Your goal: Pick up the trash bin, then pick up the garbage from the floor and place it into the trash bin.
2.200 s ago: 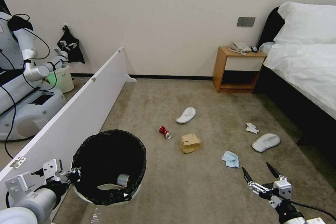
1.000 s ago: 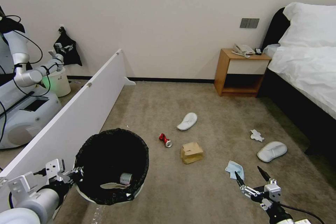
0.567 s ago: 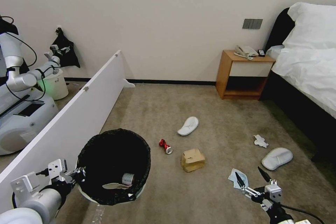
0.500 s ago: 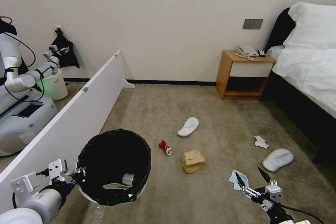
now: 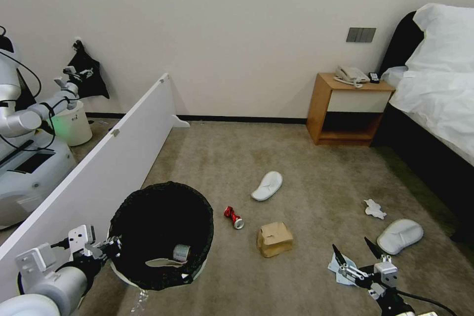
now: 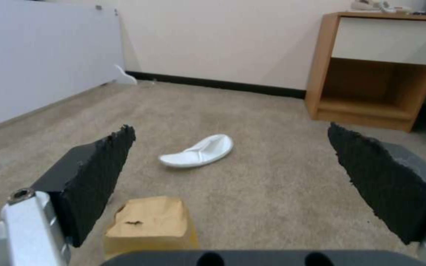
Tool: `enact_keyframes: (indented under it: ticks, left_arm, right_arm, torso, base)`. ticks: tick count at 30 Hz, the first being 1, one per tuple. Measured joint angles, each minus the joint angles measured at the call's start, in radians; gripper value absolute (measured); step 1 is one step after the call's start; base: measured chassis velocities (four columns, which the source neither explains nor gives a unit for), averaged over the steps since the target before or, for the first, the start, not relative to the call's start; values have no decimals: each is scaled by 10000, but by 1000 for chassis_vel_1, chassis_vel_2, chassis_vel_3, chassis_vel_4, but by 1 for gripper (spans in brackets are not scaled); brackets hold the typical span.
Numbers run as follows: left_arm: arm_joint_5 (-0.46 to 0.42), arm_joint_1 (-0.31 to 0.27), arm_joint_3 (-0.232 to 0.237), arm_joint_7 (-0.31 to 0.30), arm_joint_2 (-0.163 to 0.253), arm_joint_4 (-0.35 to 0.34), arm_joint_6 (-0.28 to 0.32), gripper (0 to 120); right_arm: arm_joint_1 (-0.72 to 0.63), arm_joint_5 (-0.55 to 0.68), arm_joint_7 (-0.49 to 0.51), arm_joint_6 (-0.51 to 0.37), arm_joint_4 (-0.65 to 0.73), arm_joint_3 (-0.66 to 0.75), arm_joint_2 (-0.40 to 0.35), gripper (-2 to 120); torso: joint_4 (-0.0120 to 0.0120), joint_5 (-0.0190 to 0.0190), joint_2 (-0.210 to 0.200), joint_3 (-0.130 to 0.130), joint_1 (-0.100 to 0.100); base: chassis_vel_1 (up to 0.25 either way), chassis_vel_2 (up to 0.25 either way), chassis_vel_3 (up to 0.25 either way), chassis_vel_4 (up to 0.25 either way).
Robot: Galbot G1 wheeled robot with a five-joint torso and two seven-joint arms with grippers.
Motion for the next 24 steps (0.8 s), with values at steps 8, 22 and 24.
enact_keyframes:
  ticks: [8,22,24]
  left_arm:
    - [-3,-15,-41,3,3,18,0,2]
    - [-1,-37,-48,4,1,71,0,2]
    - [0,-38,-51,4,2,72,0,2]
  right_arm:
    - [24,28,-3,4,-33,38,-16,100]
    - [160,-142,419,-12,-344,25,-189,100]
    - [205,-382,525,-27,-516,32,-241,100]
  torso:
    - [0,0,0,0,0]
    - [0,-1,0,0,1]
    - [-1,0,-1,0,1]
  base:
    - [-90,84,91,-75]
    - [-89,86,86,-77]
    - [-35,35,23,-27]
